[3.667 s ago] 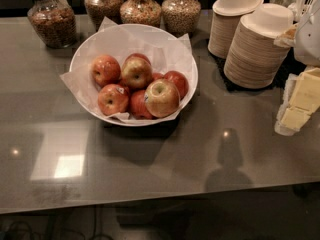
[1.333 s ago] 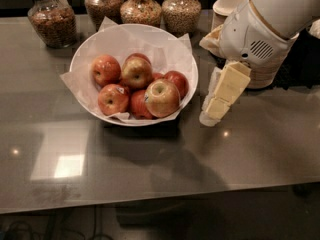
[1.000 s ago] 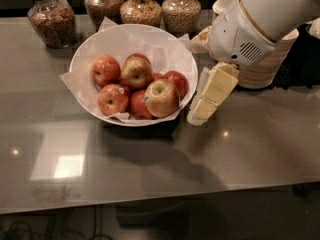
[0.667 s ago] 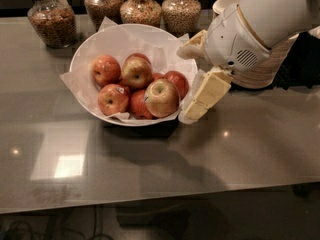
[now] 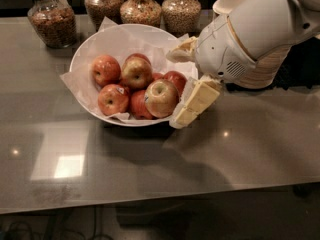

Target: Pick apple from white bowl

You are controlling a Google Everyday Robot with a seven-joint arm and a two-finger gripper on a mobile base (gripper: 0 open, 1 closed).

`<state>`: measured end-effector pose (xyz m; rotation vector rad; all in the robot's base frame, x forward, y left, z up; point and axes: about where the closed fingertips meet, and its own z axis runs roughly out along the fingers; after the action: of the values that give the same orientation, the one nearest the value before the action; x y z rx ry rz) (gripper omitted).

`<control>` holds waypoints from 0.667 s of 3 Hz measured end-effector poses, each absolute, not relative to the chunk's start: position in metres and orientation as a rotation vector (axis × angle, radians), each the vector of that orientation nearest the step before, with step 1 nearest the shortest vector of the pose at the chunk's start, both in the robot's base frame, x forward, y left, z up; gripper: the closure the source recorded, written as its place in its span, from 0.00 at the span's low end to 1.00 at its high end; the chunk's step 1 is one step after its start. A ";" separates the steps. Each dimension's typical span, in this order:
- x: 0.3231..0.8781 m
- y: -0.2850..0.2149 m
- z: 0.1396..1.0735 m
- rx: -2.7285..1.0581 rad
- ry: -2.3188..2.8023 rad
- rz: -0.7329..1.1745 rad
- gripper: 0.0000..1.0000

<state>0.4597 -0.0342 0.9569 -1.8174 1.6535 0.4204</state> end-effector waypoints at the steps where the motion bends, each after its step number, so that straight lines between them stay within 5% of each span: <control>1: 0.466 -0.032 0.952 -1.801 1.632 0.459 0.24; 2: 0.474 -0.036 0.953 -1.762 1.614 0.548 0.37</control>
Offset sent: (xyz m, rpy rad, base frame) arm 0.0264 -0.0096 -0.0026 0.1958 0.0966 0.0266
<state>0.4740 -0.0358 0.9530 -1.7615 1.6140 0.5483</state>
